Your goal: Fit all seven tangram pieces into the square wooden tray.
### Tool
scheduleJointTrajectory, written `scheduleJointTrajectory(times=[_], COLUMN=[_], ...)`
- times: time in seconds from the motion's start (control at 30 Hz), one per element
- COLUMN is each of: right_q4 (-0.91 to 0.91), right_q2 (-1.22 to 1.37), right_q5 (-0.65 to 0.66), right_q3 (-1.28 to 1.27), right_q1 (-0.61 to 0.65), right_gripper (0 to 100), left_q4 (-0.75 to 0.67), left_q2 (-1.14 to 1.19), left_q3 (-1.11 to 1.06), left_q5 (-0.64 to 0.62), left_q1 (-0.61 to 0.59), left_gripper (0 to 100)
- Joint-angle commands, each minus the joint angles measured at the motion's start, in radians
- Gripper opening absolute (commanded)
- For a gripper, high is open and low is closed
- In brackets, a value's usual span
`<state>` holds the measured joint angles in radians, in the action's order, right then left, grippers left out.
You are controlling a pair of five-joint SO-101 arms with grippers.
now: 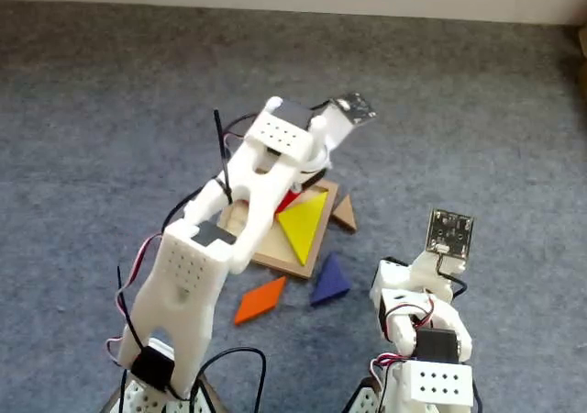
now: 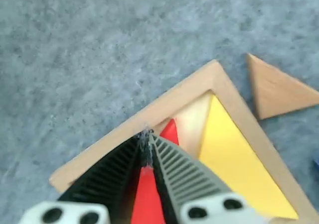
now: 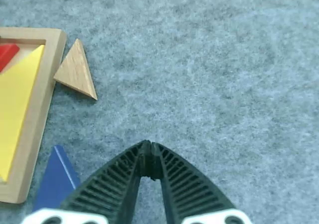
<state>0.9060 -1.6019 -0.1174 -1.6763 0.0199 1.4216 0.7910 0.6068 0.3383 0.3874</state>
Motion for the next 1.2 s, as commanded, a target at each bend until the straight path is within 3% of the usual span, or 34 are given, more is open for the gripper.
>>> scheduleJointTrajectory(times=[0.0,0.2,0.37,1.0,1.17], right_q4=[-0.010,-0.010,-0.010,-0.010,-0.010], right_q2=[-0.021,-0.021,-0.021,-0.021,-0.021], right_q5=[0.008,0.008,0.006,0.009,0.009], right_q3=[-0.102,-0.102,-0.102,-0.102,-0.102], right_q1=[-0.012,-0.012,-0.012,-0.012,-0.012], right_gripper=[1.2,1.2,1.2,1.2,1.2], left_q4=[0.098,0.328,0.353,0.351,0.186], left_q2=[-0.018,-0.018,-0.015,-0.266,-0.265], left_q3=[0.140,0.394,0.410,-0.134,-0.257], left_q5=[-0.012,-0.012,-0.037,-0.031,-0.032], left_q1=[0.022,0.002,-0.079,-0.236,-0.228], left_gripper=[3,3,3,3,3])
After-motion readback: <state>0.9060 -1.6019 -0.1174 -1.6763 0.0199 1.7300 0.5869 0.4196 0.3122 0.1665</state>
